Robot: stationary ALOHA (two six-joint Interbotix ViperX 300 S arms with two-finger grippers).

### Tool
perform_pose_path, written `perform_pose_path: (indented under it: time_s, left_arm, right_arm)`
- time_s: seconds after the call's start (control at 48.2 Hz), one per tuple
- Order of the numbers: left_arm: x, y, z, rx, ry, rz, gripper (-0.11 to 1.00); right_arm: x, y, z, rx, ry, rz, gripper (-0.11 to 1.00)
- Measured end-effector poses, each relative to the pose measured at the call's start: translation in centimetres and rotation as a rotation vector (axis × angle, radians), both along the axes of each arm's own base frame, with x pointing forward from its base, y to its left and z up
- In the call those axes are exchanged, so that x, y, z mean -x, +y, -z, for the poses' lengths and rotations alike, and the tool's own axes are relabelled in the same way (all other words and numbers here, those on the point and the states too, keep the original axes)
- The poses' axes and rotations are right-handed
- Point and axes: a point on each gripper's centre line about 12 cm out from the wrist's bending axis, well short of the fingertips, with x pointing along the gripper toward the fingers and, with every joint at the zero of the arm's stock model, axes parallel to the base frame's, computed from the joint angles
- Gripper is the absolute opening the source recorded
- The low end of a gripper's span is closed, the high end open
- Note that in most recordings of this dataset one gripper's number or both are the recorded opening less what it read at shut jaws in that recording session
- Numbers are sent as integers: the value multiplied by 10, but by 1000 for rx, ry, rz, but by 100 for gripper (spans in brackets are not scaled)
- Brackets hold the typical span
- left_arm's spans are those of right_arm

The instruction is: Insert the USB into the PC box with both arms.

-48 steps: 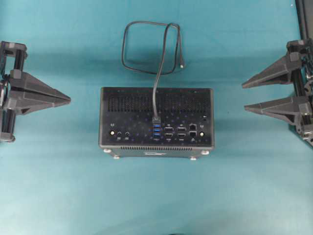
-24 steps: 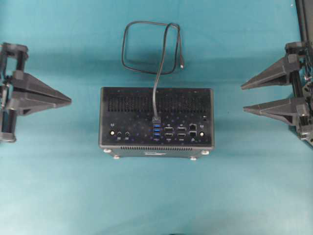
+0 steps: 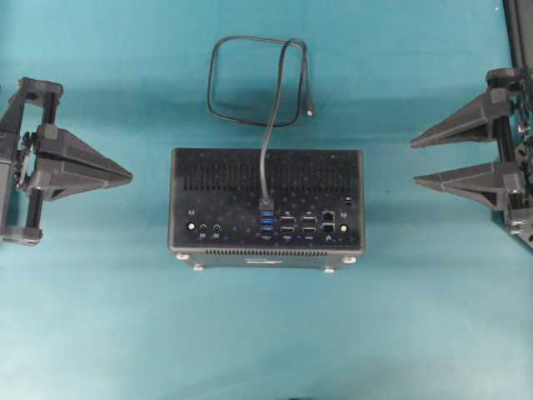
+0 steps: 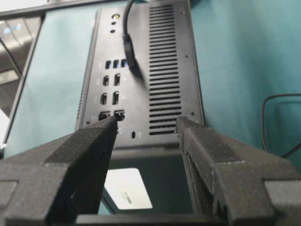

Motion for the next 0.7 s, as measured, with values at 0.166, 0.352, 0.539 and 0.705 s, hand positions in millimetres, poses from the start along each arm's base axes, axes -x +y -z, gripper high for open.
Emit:
perform_pose_path:
  time_s: [0.166,0.352,0.539,0.705]
  left_arm:
    - [0,0,0,0,0,0,0]
    - [0,0,0,0,-2,0,0]
    - [0,0,0,0,-3,0,0]
    - [0,0,0,0,-3,0,0]
  right_arm:
    - [0,0,0,0,-2,0,60]
    - [1,0,0,0,-3,0,60]
    - [1,0,2,-1,2,2,60]
    - [1,0,2,0,3,0,60]
